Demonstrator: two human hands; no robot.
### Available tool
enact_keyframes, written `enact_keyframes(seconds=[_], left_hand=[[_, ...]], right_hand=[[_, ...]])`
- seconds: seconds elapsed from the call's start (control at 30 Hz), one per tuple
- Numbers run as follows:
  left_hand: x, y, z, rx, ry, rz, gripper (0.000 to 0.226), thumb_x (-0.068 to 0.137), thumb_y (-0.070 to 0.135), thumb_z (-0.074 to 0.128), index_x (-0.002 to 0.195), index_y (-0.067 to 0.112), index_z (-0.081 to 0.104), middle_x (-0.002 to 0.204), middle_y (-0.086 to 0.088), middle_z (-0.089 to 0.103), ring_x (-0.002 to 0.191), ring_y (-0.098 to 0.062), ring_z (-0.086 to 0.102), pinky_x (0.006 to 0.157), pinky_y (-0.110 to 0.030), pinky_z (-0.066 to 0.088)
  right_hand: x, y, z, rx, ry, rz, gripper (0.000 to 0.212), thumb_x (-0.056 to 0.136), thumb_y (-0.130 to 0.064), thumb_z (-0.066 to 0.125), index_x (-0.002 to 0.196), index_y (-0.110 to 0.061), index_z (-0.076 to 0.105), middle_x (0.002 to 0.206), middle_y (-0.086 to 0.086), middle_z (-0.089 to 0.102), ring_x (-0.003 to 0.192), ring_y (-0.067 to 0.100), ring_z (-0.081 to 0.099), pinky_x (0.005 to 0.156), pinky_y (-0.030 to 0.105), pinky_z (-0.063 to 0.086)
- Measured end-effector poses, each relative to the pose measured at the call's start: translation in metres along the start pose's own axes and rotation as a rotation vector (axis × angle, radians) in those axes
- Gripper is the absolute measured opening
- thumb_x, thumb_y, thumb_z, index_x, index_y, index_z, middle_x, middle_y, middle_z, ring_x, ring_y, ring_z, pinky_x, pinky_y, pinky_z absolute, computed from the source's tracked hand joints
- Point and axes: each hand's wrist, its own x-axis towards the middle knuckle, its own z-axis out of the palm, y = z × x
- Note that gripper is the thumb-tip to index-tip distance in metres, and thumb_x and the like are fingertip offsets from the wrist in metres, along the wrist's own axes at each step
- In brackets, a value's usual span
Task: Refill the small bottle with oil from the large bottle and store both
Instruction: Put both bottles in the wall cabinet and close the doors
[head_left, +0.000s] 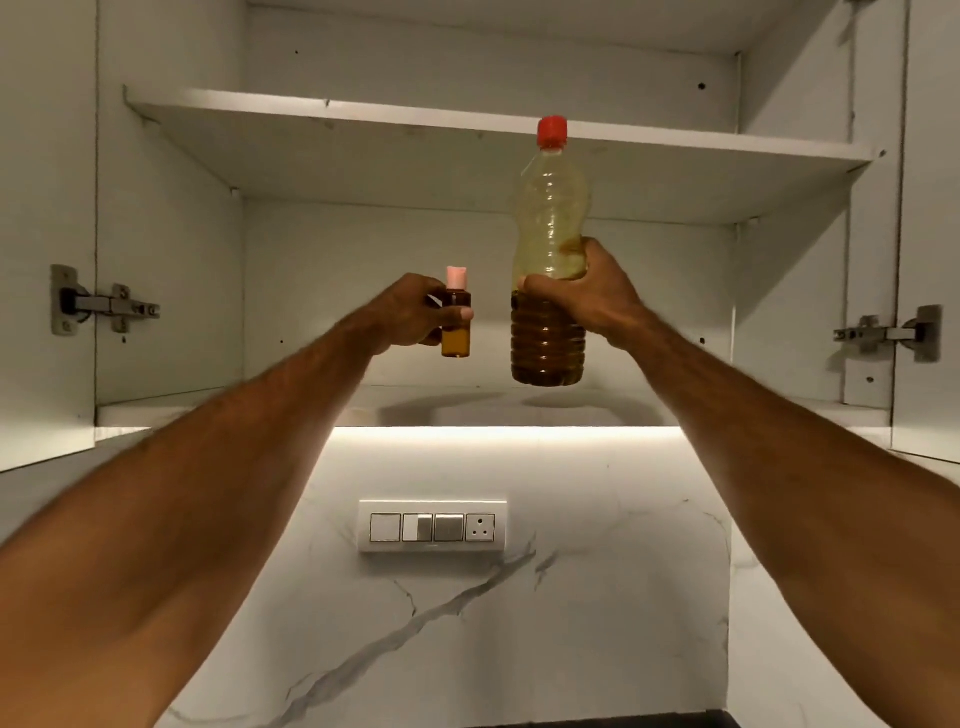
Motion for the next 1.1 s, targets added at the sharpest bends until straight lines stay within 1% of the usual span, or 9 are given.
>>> enact_keyframes(seconds=[0.13, 0.27, 0.37, 0.47, 0.6, 0.73, 0.9, 1.03, 1.1], left_hand=[[0.006, -0.007, 0.011, -0.003, -0.019, 0.008, 0.044, 0.089, 0.023, 0.065, 0.125, -0.001, 0.056, 0.117, -0.019, 0.063, 0.098, -0.027, 0.063, 0.078, -0.028, 0.053], [0.014, -0.017, 0.023, -0.028, -0.027, -0.001, 0.044, 0.09, 0.019, 0.065, 0.126, -0.004, 0.055, 0.118, -0.022, 0.062, 0.106, -0.034, 0.063, 0.09, -0.037, 0.053], [0.02, -0.027, 0.027, -0.07, -0.023, -0.023, 0.043, 0.089, 0.016, 0.065, 0.125, -0.005, 0.055, 0.113, -0.022, 0.061, 0.1, -0.031, 0.064, 0.095, -0.042, 0.052], [0.024, -0.041, 0.031, -0.079, -0.022, -0.045, 0.043, 0.089, 0.016, 0.065, 0.125, -0.005, 0.055, 0.113, -0.022, 0.062, 0.096, -0.028, 0.063, 0.087, -0.036, 0.054], [0.027, -0.054, 0.035, -0.094, -0.029, -0.064, 0.042, 0.089, 0.017, 0.066, 0.124, -0.003, 0.057, 0.107, -0.018, 0.062, 0.091, -0.024, 0.064, 0.069, -0.022, 0.054], [0.03, -0.059, 0.041, -0.109, -0.047, -0.082, 0.043, 0.088, 0.017, 0.066, 0.125, -0.002, 0.056, 0.109, -0.019, 0.064, 0.091, -0.024, 0.064, 0.075, -0.025, 0.055], [0.035, -0.059, 0.048, -0.123, -0.064, -0.1, 0.042, 0.089, 0.015, 0.065, 0.126, -0.002, 0.055, 0.107, -0.017, 0.062, 0.091, -0.022, 0.063, 0.072, -0.023, 0.055], [0.038, -0.063, 0.053, -0.151, -0.067, -0.092, 0.042, 0.089, 0.014, 0.065, 0.126, -0.002, 0.056, 0.105, -0.017, 0.062, 0.078, -0.016, 0.063, 0.063, -0.016, 0.056], [0.041, -0.064, 0.054, -0.146, -0.068, -0.094, 0.042, 0.088, 0.014, 0.066, 0.126, -0.003, 0.056, 0.107, -0.018, 0.062, 0.079, -0.016, 0.063, 0.063, -0.016, 0.056]], right_hand=[[0.005, 0.016, 0.012, 0.008, -0.008, 0.02, 0.077, 0.064, -0.052, 0.079, 0.128, -0.024, 0.046, 0.111, -0.005, 0.06, 0.098, 0.015, 0.061, 0.076, 0.029, 0.051], [0.009, 0.035, 0.026, 0.006, -0.022, 0.041, 0.076, 0.069, -0.049, 0.08, 0.131, -0.022, 0.044, 0.111, -0.005, 0.056, 0.099, 0.017, 0.058, 0.075, 0.027, 0.047], [0.012, 0.048, 0.032, 0.015, -0.013, 0.066, 0.076, 0.068, -0.049, 0.079, 0.13, -0.022, 0.045, 0.113, -0.003, 0.059, 0.1, 0.018, 0.06, 0.078, 0.03, 0.051], [0.017, 0.054, 0.033, 0.024, -0.001, 0.079, 0.075, 0.066, -0.05, 0.078, 0.128, -0.023, 0.046, 0.111, -0.005, 0.059, 0.099, 0.017, 0.061, 0.08, 0.032, 0.053], [0.021, 0.062, 0.04, 0.03, 0.017, 0.097, 0.077, 0.066, -0.053, 0.077, 0.129, -0.023, 0.046, 0.107, -0.008, 0.056, 0.095, 0.014, 0.059, 0.068, 0.024, 0.047], [0.023, 0.071, 0.048, 0.039, 0.067, 0.1, 0.078, 0.068, -0.055, 0.075, 0.132, -0.023, 0.045, 0.107, -0.009, 0.053, 0.096, 0.014, 0.056, 0.07, 0.023, 0.046], [0.024, 0.076, 0.058, 0.067, 0.114, 0.091, 0.076, 0.07, -0.054, 0.076, 0.132, -0.022, 0.045, 0.106, -0.009, 0.054, 0.091, 0.012, 0.056, 0.06, 0.016, 0.041], [0.02, 0.082, 0.065, 0.111, 0.161, 0.079, 0.079, 0.071, -0.053, 0.077, 0.135, -0.022, 0.044, 0.108, -0.01, 0.053, 0.092, 0.011, 0.055, 0.061, 0.012, 0.039], [0.021, 0.084, 0.068, 0.129, 0.159, 0.081, 0.08, 0.072, -0.053, 0.078, 0.137, -0.022, 0.043, 0.109, -0.01, 0.052, 0.093, 0.01, 0.054, 0.062, 0.011, 0.039]])
